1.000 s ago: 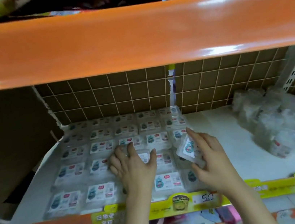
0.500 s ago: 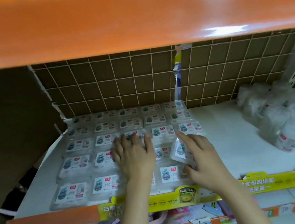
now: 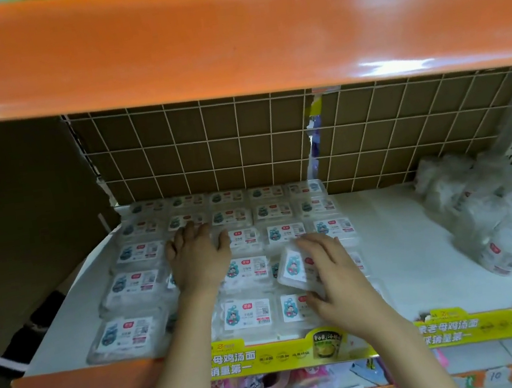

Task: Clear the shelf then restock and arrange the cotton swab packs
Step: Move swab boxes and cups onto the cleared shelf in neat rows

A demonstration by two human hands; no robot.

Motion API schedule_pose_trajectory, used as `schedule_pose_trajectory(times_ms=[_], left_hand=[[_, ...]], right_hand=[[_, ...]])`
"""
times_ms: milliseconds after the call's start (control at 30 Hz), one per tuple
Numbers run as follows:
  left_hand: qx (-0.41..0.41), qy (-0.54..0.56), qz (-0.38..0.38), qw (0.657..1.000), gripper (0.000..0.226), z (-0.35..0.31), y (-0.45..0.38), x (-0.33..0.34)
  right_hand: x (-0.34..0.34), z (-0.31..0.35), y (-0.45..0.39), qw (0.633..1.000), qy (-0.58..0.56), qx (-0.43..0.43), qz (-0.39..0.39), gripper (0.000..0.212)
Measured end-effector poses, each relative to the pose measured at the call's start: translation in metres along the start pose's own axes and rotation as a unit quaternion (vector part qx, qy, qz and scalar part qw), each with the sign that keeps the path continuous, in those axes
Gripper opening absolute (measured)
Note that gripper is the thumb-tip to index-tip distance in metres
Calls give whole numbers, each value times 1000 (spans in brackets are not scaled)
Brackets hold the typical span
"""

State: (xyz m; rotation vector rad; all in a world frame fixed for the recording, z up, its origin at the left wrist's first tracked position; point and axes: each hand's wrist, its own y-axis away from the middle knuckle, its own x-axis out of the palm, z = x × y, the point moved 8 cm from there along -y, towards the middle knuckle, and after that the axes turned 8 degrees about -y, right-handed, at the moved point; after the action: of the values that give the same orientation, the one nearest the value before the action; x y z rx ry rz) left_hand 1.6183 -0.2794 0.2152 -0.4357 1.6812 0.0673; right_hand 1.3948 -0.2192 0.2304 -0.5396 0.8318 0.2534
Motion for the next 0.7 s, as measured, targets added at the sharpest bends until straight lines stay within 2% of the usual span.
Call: schedule_pose_trajectory(times_ms=[100, 200, 333, 467, 700], left_hand=[[3, -2, 1, 1000, 49, 0, 0, -1], [2, 2, 0, 1000, 49, -1, 2, -2], [-2, 10, -1, 1000, 50, -1, 2, -3], [-3, 9, -1, 1000, 50, -2, 3, -3], [-2, -11, 12, 1000, 51, -4, 3, -4]], right_hand=[[4, -2, -5, 998, 59, -13, 24, 82], [7, -8, -5, 997, 60, 4, 38, 77], [4, -10, 6, 999, 30, 14, -33, 57], [5, -6, 15, 995, 30, 15, -92, 47], [16, -5, 5, 999, 33, 22, -32, 48]])
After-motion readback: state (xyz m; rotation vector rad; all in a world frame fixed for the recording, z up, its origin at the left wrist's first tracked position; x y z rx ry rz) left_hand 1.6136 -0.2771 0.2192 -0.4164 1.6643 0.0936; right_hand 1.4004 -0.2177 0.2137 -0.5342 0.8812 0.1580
